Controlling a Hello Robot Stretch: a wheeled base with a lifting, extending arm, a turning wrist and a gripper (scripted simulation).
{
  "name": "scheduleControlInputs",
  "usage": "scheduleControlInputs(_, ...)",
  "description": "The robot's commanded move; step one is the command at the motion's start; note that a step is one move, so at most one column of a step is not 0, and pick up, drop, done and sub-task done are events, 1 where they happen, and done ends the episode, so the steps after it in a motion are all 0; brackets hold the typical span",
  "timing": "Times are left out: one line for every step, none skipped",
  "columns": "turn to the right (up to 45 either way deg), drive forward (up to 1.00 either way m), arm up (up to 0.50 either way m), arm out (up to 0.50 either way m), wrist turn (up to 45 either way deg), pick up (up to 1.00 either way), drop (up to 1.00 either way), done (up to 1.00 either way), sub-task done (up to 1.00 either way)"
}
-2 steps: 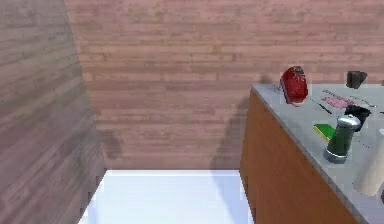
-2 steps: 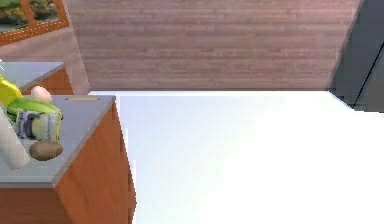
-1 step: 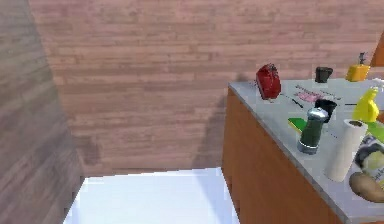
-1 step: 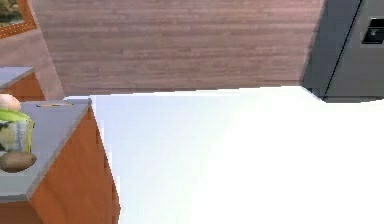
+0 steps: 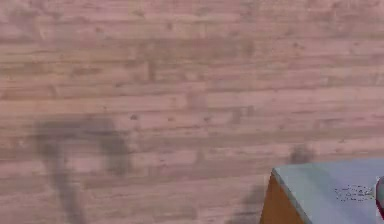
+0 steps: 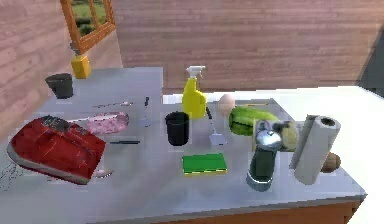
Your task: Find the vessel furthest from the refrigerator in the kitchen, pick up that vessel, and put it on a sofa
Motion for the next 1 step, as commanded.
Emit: scheduleControlInputs(0.0,0.3,0.0,0.0,0.0,0.0,0.0,0.0,0.0)
